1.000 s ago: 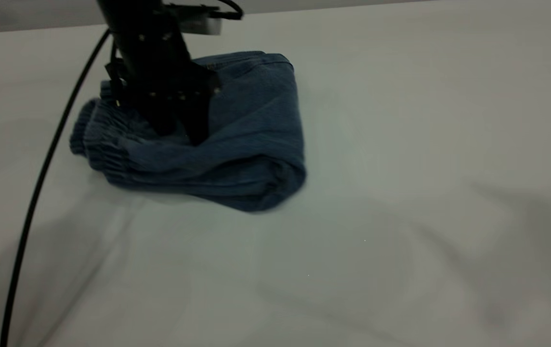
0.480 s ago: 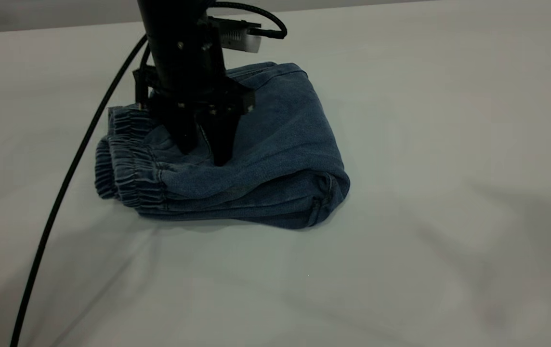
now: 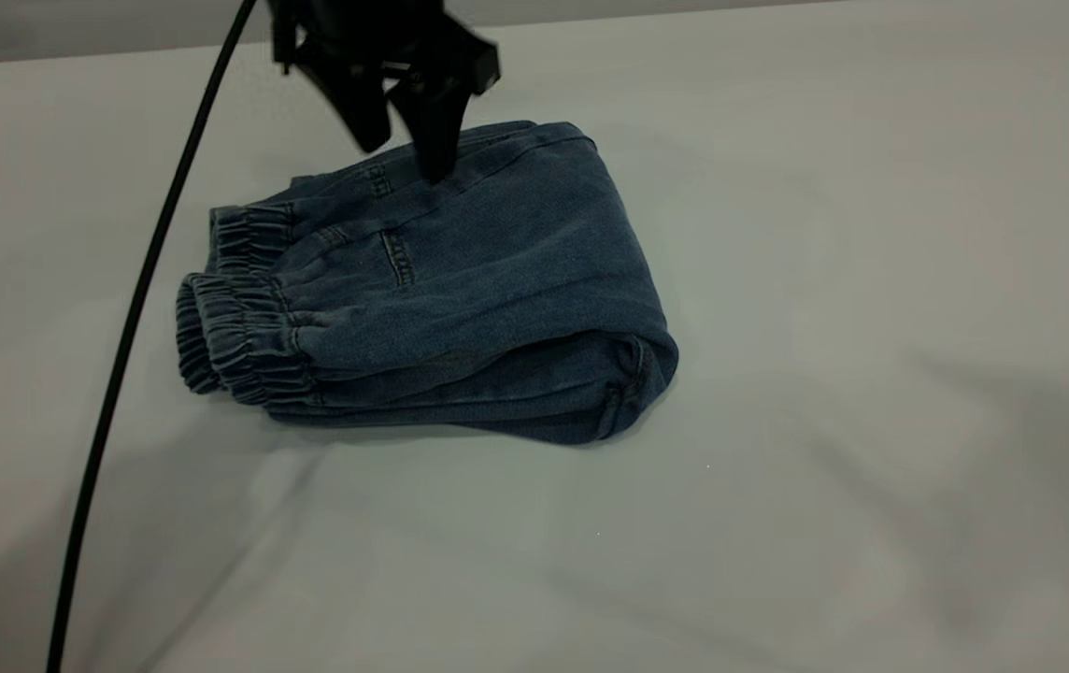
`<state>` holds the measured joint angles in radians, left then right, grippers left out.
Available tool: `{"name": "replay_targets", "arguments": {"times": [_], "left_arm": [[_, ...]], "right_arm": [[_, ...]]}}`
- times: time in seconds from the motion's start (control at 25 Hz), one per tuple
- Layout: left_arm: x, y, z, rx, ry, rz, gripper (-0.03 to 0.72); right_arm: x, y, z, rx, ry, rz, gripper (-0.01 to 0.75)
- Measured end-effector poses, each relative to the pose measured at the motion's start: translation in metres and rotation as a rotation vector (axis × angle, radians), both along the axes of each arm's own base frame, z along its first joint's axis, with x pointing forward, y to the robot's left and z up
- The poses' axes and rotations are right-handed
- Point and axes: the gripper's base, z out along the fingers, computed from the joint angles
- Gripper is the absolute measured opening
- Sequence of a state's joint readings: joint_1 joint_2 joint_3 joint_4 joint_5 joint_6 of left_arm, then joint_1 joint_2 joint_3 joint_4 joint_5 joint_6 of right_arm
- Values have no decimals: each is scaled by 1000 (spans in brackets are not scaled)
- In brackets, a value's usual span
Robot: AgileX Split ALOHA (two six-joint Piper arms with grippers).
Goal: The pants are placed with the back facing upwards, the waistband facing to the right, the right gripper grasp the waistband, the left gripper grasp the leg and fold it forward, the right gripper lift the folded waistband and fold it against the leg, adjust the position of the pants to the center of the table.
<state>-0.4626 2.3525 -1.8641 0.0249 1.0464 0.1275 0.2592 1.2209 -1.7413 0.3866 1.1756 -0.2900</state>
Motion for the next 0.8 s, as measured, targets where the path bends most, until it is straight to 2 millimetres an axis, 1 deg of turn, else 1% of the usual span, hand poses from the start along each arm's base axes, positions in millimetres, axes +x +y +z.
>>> {"name": "replay_targets", "arguments": {"times": [0.2, 0.4, 0.48, 0.56, 0.8], "left_arm": [[4, -6, -11, -35, -40, 59, 468], [0, -15, -39, -19, 1, 66, 468], [-1, -18, -47, -13, 6, 54, 468], [-2, -20, -48, -8, -1, 24, 468], [-8, -29, -48, 13, 8, -139, 468]], "right_arm": [[0, 0, 0, 0, 0, 0, 582], [0, 0, 0, 0, 0, 0, 582], [0, 0, 0, 0, 0, 0, 582], [0, 0, 0, 0, 0, 0, 582], [0, 0, 0, 0, 0, 0, 582]]}}
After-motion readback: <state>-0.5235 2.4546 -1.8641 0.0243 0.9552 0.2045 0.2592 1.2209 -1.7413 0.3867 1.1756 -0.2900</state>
